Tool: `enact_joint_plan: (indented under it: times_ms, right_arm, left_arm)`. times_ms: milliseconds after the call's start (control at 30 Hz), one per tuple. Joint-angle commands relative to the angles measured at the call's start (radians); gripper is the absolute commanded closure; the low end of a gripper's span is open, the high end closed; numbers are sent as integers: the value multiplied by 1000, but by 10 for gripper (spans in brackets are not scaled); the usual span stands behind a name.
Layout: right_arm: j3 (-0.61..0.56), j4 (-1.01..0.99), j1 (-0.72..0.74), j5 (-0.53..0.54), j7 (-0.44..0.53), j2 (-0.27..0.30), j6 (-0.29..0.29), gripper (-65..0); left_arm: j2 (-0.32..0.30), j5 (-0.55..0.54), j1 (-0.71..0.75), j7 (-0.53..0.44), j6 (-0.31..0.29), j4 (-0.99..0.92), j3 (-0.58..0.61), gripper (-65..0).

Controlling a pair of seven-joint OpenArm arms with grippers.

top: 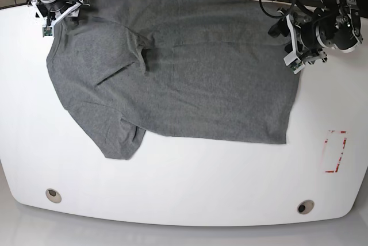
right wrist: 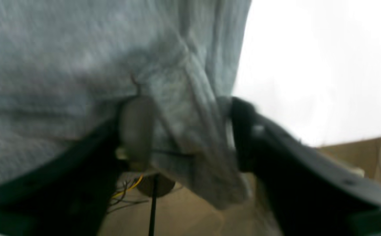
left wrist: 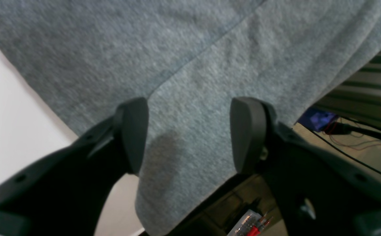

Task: Fold the T-shirt properly
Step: 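Grasp the shirt's collar-edge corners with both grippers and pull taut, then lift the shirt edge with both grippers and carry it toward the hem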

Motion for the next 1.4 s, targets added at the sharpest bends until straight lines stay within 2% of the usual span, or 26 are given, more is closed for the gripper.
enact_joint_plan:
  times_ms: [0,67,367,533,633,800,967,1033,1200,1367]
  right_arm:
    - [5,29,-4,0,8,15,-1,-434]
    - [5,54,-3,0,8,32,-1,-455]
    - [3,129,40,8,8,83,-1,-463]
    - [0,125,135,3,8,106,-1,-466]
    - [-43,80,200,0,8,111,-1,-466]
    - [-110,-32,313,0,8,161,-1,-461]
    - [-120,-185,454,-2,8,184,-1,-461]
    - [-121,-264,516,-2,9,200,-1,-461]
    - [-123,-425,638,-2,17,246,-1,-461]
    - [-158,-594,732,-3,100,292,-1,-461]
  left_arm:
    - [-20,-12,-12,-6,-1,14,-5,-374]
    - [-26,-12,-23,-6,-1,14,-5,-374]
    - [-28,-12,-59,-6,-1,14,-8,-374]
    - [-28,-12,-112,-6,-1,14,-10,-374]
    - [-24,-9,-164,-6,-1,14,-11,-374]
    - [-1,-6,-241,-6,-1,13,-13,-374]
    - [35,77,-325,-6,10,13,-13,-375]
    - [51,126,-363,-6,32,7,-13,-376]
    - [89,218,-452,-6,36,-35,-11,-376]
    - [126,325,-530,-33,36,-107,-11,-376]
